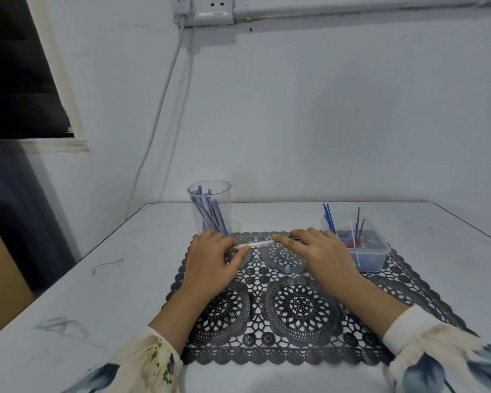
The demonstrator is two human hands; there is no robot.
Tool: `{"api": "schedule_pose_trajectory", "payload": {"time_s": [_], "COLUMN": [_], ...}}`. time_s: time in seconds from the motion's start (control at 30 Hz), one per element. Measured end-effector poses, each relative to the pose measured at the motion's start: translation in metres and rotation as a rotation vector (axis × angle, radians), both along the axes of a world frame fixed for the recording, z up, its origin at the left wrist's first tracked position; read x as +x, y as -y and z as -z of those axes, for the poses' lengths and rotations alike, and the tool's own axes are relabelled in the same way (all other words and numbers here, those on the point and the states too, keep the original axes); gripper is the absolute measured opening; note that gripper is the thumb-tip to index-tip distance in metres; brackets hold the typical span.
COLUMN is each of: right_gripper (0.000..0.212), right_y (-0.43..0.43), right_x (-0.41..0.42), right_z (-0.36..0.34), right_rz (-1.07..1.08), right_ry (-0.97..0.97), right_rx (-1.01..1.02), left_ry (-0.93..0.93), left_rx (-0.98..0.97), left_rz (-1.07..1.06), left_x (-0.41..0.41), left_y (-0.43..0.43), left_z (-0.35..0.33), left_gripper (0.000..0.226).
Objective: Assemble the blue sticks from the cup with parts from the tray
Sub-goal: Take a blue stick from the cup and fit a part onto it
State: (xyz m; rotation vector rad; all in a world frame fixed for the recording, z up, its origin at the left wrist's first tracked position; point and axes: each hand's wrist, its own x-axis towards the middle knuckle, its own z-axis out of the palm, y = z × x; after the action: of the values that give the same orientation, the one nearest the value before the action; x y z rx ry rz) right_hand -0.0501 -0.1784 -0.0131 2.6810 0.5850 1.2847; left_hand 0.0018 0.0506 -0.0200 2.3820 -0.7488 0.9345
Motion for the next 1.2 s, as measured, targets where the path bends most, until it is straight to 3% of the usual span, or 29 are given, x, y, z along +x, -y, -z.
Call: {"api": "schedule_pose_trajectory", "payload": {"time_s": [0.2, 0.37, 0.43, 0.93, 1.2], "right_gripper": [0.074, 0.031, 0.025, 0.022, 0.032], "right_y": [-0.002, -0.002, -0.002, -0.006, -0.018], "right_x": [-0.001, 0.0, -0.001, -0.003, -0.01], "right_z": [0.002, 0.001, 0.0, -0.003, -0.003], "right_rz": [0.014, 0.137, 0.18, 0.099, -0.024], "right_ry": [0.012, 0.076, 0.095, 0.065, -0.047], "right_rx": [0.127, 0.255, 0.292, 0.369, 0.456], "left_ry": [0.024, 0.084, 0.104, 0.134, 0.128], "left_rx": [-0.006, -0.023, -0.022, -0.001, 0.019], "left_rz": [0.005, 0.01, 0.009, 0.0, 0.01], "left_x": [-0.002, -0.004, -0.005, -0.011, -0.012], "left_y": [0.0, -0.001, 0.0, 0.002, 0.005], "left_z": [-0.001, -0.003, -0.004, -0.009, -0.009], "left_gripper": [0.043, 0.039, 0.038, 0.035, 0.036]}}
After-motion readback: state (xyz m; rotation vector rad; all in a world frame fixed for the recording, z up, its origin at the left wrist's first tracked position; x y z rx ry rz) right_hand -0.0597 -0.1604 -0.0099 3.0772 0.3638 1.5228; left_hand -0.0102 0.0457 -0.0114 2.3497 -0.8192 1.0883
